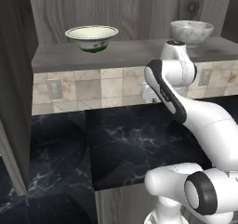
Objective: Pick up the bowls from the cabinet and place each bowl in front of a stool on the dining counter.
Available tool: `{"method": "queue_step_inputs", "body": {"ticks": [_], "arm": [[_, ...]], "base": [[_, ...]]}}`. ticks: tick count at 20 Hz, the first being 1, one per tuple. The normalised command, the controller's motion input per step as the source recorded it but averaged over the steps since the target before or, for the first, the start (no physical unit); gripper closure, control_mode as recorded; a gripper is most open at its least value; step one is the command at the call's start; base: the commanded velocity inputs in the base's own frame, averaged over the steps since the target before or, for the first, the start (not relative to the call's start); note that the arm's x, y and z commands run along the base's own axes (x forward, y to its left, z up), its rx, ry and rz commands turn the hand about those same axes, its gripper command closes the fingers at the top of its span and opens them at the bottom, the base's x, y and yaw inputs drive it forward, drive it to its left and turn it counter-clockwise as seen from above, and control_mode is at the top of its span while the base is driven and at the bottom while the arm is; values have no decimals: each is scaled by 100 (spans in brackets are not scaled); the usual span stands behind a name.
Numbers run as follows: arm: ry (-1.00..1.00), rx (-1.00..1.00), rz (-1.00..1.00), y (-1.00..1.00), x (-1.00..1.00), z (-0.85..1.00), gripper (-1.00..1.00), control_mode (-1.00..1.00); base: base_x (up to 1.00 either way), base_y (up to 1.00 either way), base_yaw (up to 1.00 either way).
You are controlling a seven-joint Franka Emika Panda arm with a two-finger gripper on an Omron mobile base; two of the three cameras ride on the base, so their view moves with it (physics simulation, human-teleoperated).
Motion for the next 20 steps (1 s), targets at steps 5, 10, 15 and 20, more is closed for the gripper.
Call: {"method": "queue_step_inputs", "body": {"ticks": [5,10,15,20], "arm": [[-5,1,-2,4,-13,13,-100,-100],[-21,4,-5,2,-25,39,-100,-100],[-19,12,-3,10,-10,44,-100,-100],[-16,15,-4,28,-1,32,-100,-100]], "base": [[0,0,0],[0,0,0],[0,0,0],[0,0,0]]}}
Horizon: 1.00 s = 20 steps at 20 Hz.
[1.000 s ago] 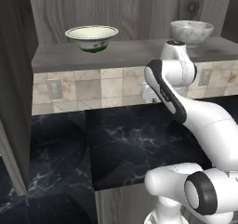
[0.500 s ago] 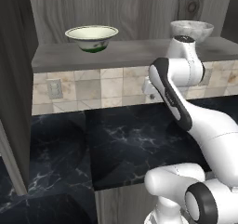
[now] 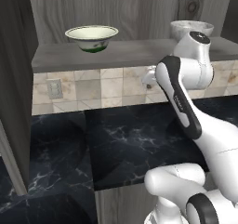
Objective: Pick up the bowls from the cabinet and place each bowl in front of a stool on the dining counter.
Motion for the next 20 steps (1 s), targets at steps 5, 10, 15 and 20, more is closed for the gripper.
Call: {"method": "queue_step_inputs", "body": {"ticks": [5,10,15,20], "arm": [[-11,22,-3,34,0,33,-100,-100],[-7,22,-3,17,0,30,-100,-100],[-7,9,-1,20,0,47,-100,-100],[-10,0,-2,18,1,72,-100,-100]], "base": [[0,0,0],[0,0,0],[0,0,0],[0,0,0]]}}
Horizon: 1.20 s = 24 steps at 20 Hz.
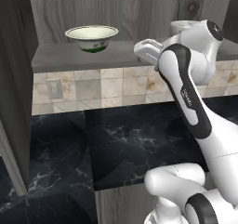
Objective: Pick up the bowls from the cabinet and place each bowl in front of a stool on the dining counter.
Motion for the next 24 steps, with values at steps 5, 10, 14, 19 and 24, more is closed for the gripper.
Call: {"method": "queue_step_inputs", "body": {"ticks": [5,10,14,19,24], "arm": [[-5,0,-7,15,2,65,-100,-100],[-4,3,-11,1,7,6,-100,-100],[-4,9,-7,1,17,0,-100,-100],[-10,9,-2,20,24,0,-100,-100],[1,7,0,11,24,15,-100,-100]], "base": [[0,0,0],[0,0,0],[0,0,0],[0,0,0],[0,0,0]]}}
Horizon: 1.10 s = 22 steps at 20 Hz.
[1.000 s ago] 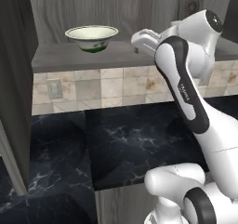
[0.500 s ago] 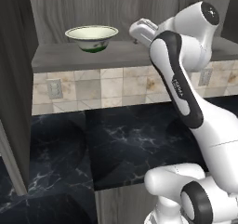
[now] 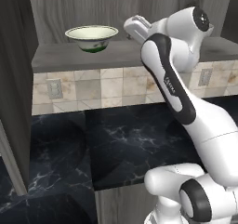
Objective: Pick up the bowls from the cabinet and place each bowl in front of a stool on the dining counter.
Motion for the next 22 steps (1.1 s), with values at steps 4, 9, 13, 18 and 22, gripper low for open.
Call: {"method": "queue_step_inputs", "body": {"ticks": [4,9,13,18,22], "arm": [[15,2,0,14,44,11,-100,-100],[17,-1,0,34,61,0,-100,-100],[0,-11,0,46,39,0,-100,-100],[-19,-18,0,39,3,0,-100,-100],[-9,-10,0,15,11,0,-100,-100]], "base": [[0,0,0],[0,0,0],[0,0,0],[0,0,0],[0,0,0]]}}
